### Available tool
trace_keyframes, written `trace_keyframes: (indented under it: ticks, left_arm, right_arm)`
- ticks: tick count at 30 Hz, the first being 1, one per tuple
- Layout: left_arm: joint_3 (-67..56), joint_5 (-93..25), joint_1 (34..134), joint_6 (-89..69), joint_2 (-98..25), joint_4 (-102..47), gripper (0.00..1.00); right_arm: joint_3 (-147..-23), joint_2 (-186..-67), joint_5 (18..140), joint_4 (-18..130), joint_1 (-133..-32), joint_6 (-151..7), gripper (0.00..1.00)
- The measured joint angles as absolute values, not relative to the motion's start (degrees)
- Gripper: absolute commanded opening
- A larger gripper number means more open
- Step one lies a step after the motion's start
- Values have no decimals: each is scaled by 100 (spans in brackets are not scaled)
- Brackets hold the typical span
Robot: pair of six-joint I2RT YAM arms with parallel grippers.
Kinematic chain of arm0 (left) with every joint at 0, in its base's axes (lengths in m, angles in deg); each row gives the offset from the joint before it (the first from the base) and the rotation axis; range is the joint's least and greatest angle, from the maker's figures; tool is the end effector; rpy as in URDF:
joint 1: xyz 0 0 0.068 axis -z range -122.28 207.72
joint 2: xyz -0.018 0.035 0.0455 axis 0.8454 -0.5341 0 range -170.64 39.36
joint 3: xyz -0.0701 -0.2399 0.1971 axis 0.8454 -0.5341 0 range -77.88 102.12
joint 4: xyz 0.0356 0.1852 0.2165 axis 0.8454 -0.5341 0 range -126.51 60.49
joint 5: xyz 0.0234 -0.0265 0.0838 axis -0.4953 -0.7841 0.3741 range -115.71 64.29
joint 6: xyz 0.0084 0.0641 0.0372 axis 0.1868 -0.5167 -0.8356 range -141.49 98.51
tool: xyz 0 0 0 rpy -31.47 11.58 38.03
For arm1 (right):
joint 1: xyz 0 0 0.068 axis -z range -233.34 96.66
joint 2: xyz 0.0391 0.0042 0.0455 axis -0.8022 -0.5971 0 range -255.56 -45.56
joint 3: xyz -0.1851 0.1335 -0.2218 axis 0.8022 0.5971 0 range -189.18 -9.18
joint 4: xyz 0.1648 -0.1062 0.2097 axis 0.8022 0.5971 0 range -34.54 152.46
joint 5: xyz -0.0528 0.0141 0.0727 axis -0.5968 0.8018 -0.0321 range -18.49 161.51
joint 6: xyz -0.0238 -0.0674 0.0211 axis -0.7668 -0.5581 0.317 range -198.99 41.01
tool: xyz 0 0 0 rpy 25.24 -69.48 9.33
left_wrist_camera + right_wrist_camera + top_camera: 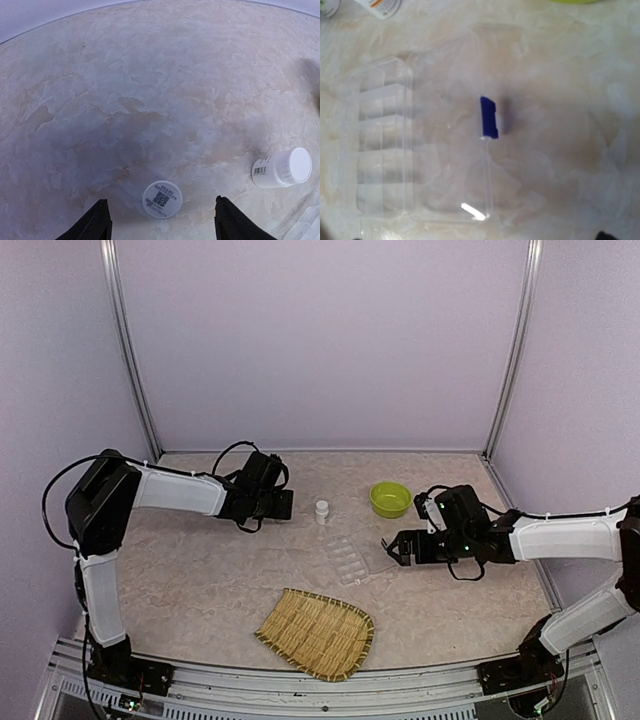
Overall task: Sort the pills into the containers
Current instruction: Pick up the pill bottle from the center of the board.
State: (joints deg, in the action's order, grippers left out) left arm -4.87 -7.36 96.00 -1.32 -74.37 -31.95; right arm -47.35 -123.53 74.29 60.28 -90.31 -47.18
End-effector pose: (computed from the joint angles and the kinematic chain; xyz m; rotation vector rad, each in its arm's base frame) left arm 0.3951 -0.2869 0.1746 0.2012 2.2736 -0.1605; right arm 0.2378 0.1827 0.1933 -0.1346 2.4381 0.6255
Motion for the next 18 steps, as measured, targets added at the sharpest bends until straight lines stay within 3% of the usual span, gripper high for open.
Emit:
trace_keyframes:
  ticks: [6,14,18]
  left_arm:
    - [-395,-719,9596,-266,-7664,-3219,57]
    - [-257,-723,9487,-336,-7861,-3237,55]
    - [-185,-758,9410,-360,-7922,-3245,48]
  right_arm:
    - [-4698,-12353,7445,6031,-9031,-4718,100]
    - [-4698,-12353,7449,6031,-9031,-4718,100]
    - [-4698,-12353,7447,6033,-9031,-4718,100]
